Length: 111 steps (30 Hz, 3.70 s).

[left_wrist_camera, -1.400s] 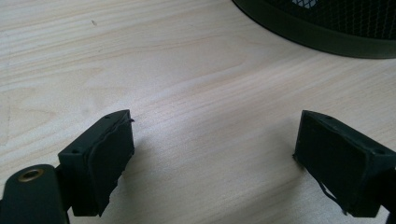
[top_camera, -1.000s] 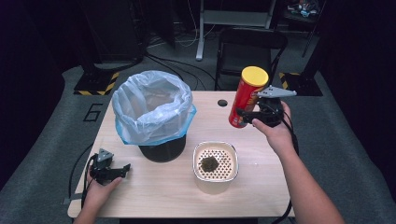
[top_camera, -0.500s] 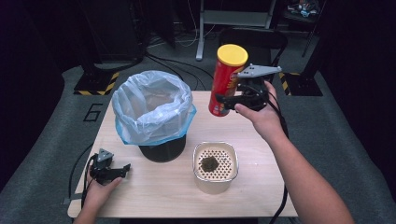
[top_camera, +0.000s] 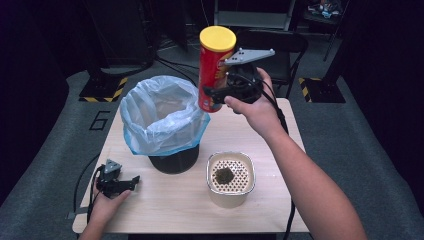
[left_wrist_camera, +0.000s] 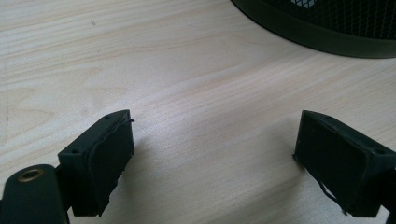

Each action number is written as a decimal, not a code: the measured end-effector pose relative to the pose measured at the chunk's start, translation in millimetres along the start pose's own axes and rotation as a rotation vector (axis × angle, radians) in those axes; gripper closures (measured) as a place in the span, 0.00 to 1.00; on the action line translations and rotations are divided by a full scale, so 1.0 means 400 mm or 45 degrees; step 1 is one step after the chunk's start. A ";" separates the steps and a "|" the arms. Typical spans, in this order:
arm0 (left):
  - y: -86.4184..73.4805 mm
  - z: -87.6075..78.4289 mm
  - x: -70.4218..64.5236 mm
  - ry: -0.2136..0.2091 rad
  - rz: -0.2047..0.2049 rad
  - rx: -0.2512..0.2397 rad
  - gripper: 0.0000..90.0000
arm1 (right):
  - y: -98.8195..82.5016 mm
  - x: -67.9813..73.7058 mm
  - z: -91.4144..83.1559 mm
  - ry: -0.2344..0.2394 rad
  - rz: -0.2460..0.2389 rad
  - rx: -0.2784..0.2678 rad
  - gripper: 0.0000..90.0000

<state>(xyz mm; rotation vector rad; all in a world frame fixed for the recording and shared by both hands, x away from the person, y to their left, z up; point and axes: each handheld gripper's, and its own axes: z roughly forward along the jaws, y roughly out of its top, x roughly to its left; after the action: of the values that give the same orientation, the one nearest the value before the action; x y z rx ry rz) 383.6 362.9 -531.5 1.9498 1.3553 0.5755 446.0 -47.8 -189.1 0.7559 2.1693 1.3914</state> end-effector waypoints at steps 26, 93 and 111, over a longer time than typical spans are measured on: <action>0.002 -0.003 0.001 -0.009 0.012 0.017 0.13 | 0.060 0.122 0.179 0.081 -0.047 0.030 0.27; 0.001 0.000 0.000 -0.008 0.034 -0.005 0.13 | -0.355 -0.097 -0.049 -0.119 0.029 0.023 0.28; -0.001 -0.001 -0.004 0.016 -0.004 -0.008 0.13 | -0.597 -0.107 -0.099 -0.316 0.149 0.039 0.28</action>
<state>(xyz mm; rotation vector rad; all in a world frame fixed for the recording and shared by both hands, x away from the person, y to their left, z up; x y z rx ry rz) 382.4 361.8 -531.6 1.9417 1.3626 0.5909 404.4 -183.6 -389.7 1.0242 1.9848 1.2474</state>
